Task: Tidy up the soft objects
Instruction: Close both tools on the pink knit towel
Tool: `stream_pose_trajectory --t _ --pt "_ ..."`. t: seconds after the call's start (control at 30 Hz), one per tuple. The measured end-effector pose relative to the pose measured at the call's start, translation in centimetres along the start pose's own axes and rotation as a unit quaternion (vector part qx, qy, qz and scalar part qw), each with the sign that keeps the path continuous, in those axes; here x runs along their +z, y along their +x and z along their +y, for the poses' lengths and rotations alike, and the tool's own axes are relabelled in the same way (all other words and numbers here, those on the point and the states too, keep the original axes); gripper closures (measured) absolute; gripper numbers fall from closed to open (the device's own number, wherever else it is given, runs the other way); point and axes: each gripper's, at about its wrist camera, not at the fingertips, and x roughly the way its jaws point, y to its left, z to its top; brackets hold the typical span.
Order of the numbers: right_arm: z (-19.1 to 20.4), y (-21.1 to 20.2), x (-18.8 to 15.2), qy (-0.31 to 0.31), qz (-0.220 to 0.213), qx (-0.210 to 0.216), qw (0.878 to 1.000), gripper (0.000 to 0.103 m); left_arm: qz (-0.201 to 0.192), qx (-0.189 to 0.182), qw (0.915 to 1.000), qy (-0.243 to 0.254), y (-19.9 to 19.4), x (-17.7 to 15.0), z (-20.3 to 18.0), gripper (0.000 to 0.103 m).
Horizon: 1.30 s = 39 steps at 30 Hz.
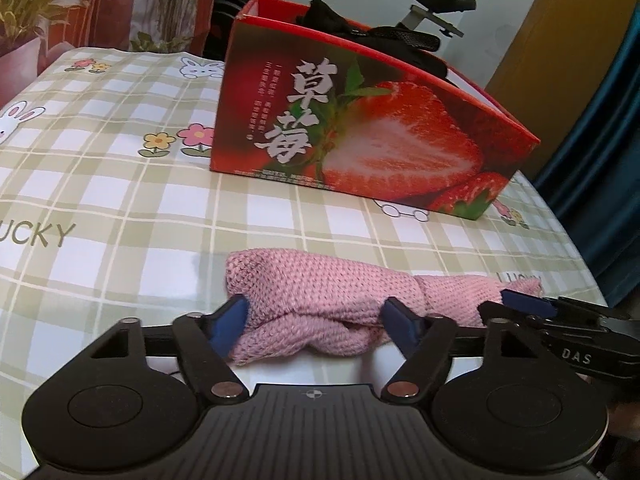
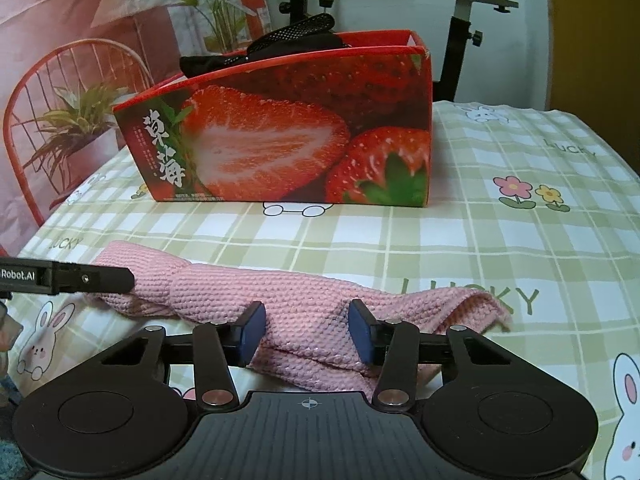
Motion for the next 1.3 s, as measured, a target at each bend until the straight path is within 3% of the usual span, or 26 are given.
stream_pose_trajectory --t 0.2,0.33,0.57,0.77,1.0,1.3 --pt "0.2 -0.9 0.0 -0.002 -0.014 -0.014 1.000 0.055 -0.003 -0.002 1.0000 0.001 -0.1 -0.1 0.1 0.038" --pt "-0.2 -2.1 0.1 0.002 -0.038 -0.058 0.998 0.025 -0.006 -0.007 0.9999 -0.009 -0.2 -0.2 0.5 0.041" --pt "-1.8 -0.9 -0.5 0.041 -0.006 -0.054 0.998 0.022 -0.007 -0.004 1.0000 -0.003 -0.2 -0.3 0.3 0.041" --pt "-0.6 -0.5 -0.3 0.017 0.002 -0.021 1.000 0.039 -0.008 -0.003 1.0000 -0.002 -0.2 -0.4 0.2 0.041" --pt "0.5 -0.2 -0.1 -0.006 -0.001 0.004 1.000 0.074 -0.009 -0.004 1.0000 0.000 -0.2 -0.3 0.2 0.041" --pt "0.5 -0.4 -0.4 -0.006 -0.011 0.012 1.000 0.080 -0.011 -0.010 0.9998 -0.011 -0.4 -0.4 0.5 0.043"
